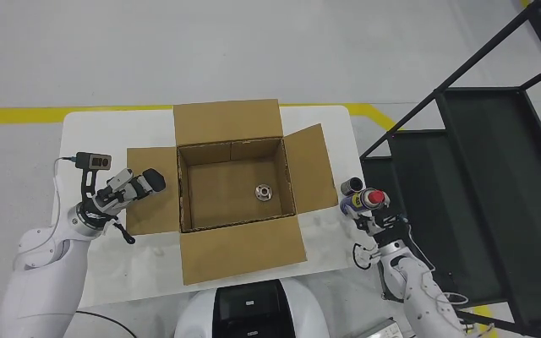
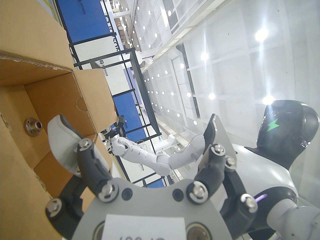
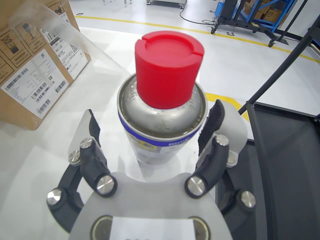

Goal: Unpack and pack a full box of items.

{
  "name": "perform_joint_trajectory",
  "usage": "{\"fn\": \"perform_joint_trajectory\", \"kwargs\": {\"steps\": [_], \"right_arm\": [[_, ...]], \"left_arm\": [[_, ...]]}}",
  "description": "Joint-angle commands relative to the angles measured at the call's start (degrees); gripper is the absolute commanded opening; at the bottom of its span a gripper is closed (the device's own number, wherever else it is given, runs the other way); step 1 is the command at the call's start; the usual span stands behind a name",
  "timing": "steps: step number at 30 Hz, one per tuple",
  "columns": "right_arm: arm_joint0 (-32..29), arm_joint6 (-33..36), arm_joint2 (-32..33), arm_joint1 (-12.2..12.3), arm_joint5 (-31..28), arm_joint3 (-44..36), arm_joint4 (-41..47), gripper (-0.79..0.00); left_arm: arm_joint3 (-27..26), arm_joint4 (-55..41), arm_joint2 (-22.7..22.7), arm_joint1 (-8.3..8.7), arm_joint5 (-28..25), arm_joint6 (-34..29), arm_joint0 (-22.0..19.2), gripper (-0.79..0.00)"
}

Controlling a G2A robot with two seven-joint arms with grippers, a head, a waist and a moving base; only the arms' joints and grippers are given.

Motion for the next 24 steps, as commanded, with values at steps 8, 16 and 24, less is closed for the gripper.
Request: {"fn": "perform_joint_trajectory", "kwargs": {"steps": [8, 16, 24], "right_arm": [[1.82, -0.94, -0.34, 0.22, -4.54, 2.65, 0.11, -0.785], [-3.06, -4.8, 3.34, 1.11, -8.41, -0.87, 1.37, -0.785], [-14.92, -8.99, 11.73, 2.4, -13.24, -18.24, 3.13, -0.785]], "left_arm": [[0.0, 0.0, 0.0, 0.0, 0.0, 0.0, 0.0, 0.0], [0.0, 0.0, 0.0, 0.0, 0.0, 0.0, 0.0, 0.0], [0.0, 0.0, 0.0, 0.0, 0.0, 0.0, 0.0, 0.0]]}}
